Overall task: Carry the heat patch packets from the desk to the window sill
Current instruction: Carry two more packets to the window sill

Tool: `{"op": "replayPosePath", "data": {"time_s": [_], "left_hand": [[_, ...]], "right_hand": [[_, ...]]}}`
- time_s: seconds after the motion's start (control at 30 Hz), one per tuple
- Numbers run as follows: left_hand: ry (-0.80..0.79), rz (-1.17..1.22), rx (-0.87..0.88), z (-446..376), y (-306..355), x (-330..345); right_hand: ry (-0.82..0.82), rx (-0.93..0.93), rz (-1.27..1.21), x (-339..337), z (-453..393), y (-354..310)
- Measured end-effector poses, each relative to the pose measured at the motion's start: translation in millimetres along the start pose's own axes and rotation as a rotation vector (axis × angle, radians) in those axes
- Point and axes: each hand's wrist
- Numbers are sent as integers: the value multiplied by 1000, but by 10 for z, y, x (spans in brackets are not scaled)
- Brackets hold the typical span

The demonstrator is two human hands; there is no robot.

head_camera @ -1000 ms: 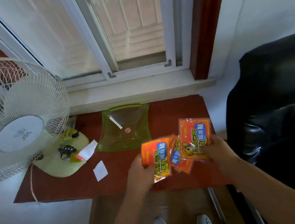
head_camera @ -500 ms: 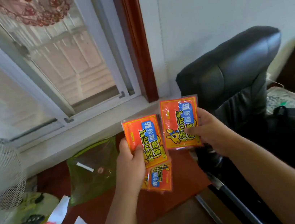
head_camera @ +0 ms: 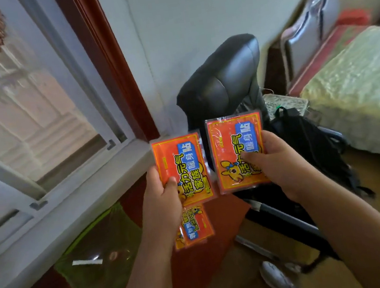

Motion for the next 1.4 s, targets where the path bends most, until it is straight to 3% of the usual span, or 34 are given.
{"op": "replayPosePath", "data": {"time_s": [0.43,0.97,1.4], "left_hand": [[-465,86,337,643,1019,996],[-824,103,473,2262,1811,2133],[-919,110,490,3264,1999,2767]], "right_hand": [[519,-111,-78,-1548,1453,-215],[820,-103,-75,-3098,2879,-35],[1002,-102,-119,-3960,3930,383]]}}
Point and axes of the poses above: each hand's wrist, its own z-axis away from the middle knuckle, its own x-axis out of the palm, y = z × x, and after that the axes turned 9 degrees about -z, right-handed
